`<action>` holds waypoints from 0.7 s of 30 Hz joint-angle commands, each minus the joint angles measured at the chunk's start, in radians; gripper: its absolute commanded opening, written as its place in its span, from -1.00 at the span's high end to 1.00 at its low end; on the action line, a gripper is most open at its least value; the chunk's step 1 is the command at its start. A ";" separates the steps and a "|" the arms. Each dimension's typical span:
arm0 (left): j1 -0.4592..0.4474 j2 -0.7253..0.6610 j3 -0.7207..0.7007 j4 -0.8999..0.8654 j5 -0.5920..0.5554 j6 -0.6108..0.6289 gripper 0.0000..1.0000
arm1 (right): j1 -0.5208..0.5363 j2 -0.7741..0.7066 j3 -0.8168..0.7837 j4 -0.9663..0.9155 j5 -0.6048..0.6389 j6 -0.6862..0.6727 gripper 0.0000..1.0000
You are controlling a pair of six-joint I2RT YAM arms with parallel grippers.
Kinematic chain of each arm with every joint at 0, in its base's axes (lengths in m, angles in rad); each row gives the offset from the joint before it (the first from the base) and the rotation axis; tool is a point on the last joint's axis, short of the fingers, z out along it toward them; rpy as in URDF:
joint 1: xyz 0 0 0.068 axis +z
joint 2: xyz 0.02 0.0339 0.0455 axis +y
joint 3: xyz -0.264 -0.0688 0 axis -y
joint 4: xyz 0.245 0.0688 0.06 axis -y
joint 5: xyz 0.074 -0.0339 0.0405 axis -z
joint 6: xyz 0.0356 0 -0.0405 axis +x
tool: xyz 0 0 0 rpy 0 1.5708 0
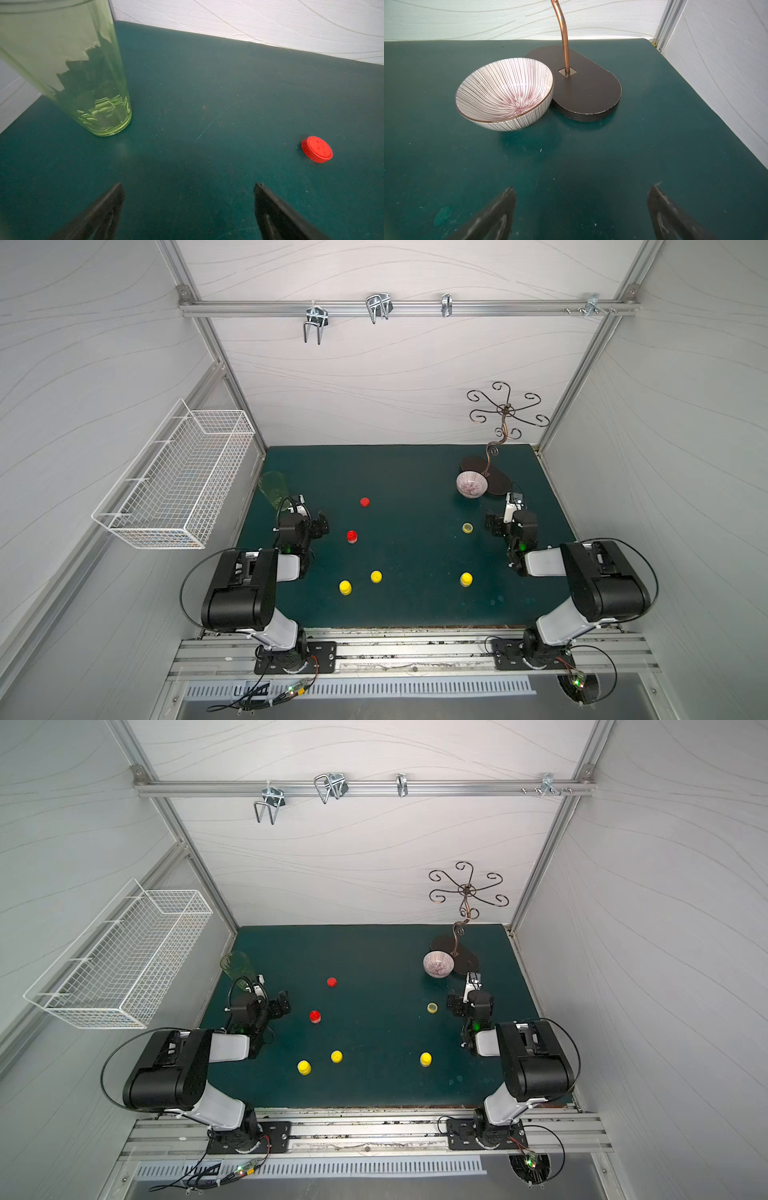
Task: Close the paint jar lid
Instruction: Pick up the paint jar from the center of the board.
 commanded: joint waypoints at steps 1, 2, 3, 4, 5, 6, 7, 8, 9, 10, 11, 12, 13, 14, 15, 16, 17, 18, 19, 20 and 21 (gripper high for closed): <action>0.004 -0.003 0.018 0.042 0.011 0.008 -1.00 | -0.004 -0.004 0.015 0.001 0.010 -0.001 -0.98; 0.003 -0.003 0.018 0.042 0.012 0.007 -1.00 | -0.004 -0.004 0.015 0.001 0.010 0.003 -0.98; 0.004 -0.003 0.018 0.043 0.010 0.008 -1.00 | -0.004 -0.003 0.015 0.001 0.010 -0.002 -0.98; 0.004 -0.004 0.018 0.041 0.010 0.008 -1.00 | -0.004 -0.004 0.015 0.001 0.010 0.000 -0.98; 0.004 -0.004 0.018 0.042 0.011 0.008 -1.00 | -0.004 -0.004 0.015 0.002 0.010 0.001 -0.98; 0.004 -0.003 0.018 0.042 0.011 0.008 -1.00 | -0.004 -0.004 0.015 0.001 0.010 0.000 -0.98; 0.003 -0.003 0.017 0.044 0.012 0.007 -1.00 | -0.004 -0.003 0.015 0.001 0.010 0.000 -0.98; 0.003 -0.005 0.017 0.044 0.012 0.007 -1.00 | -0.003 -0.003 0.015 0.001 0.010 0.000 -0.98; 0.004 -0.005 0.017 0.044 0.012 0.007 -1.00 | -0.004 -0.003 0.015 0.001 0.010 -0.001 -0.98; 0.004 -0.003 0.016 0.044 0.011 0.008 -1.00 | -0.003 -0.003 0.015 0.001 0.010 0.000 -0.98; 0.003 -0.003 0.016 0.044 0.012 0.008 -1.00 | -0.004 -0.002 0.015 0.002 0.010 0.000 -0.98; 0.004 -0.005 0.016 0.044 0.013 0.007 -1.00 | -0.004 -0.003 0.015 0.001 0.010 0.000 -0.98; 0.003 -0.003 0.016 0.044 0.013 0.008 -1.00 | -0.003 -0.002 0.015 0.000 0.010 0.000 -0.98; 0.004 -0.003 0.018 0.043 0.013 0.008 -1.00 | -0.004 -0.001 0.016 -0.002 0.008 -0.001 -0.98; 0.005 -0.003 0.018 0.042 0.014 0.007 -1.00 | -0.004 -0.002 0.018 -0.003 0.008 -0.002 -0.98; 0.004 -0.004 0.018 0.043 0.014 0.007 -1.00 | -0.003 0.000 0.018 -0.004 0.008 -0.002 -0.98; 0.005 -0.003 0.018 0.042 0.015 0.006 -1.00 | -0.003 -0.002 0.017 -0.002 0.008 -0.002 -0.98; 0.004 -0.006 0.014 0.049 0.016 0.007 -1.00 | -0.004 -0.006 0.014 0.005 0.009 -0.003 -0.98; 0.008 -0.009 0.008 0.062 0.032 0.007 -1.00 | -0.001 -0.011 0.005 0.020 0.023 0.000 -0.98; 0.009 -0.028 0.005 0.067 0.044 0.014 -1.00 | 0.005 -0.026 -0.006 0.028 0.042 -0.001 -0.98; 0.007 -0.067 0.010 0.023 0.051 0.021 -1.00 | 0.013 -0.042 -0.027 0.053 0.034 -0.012 -0.98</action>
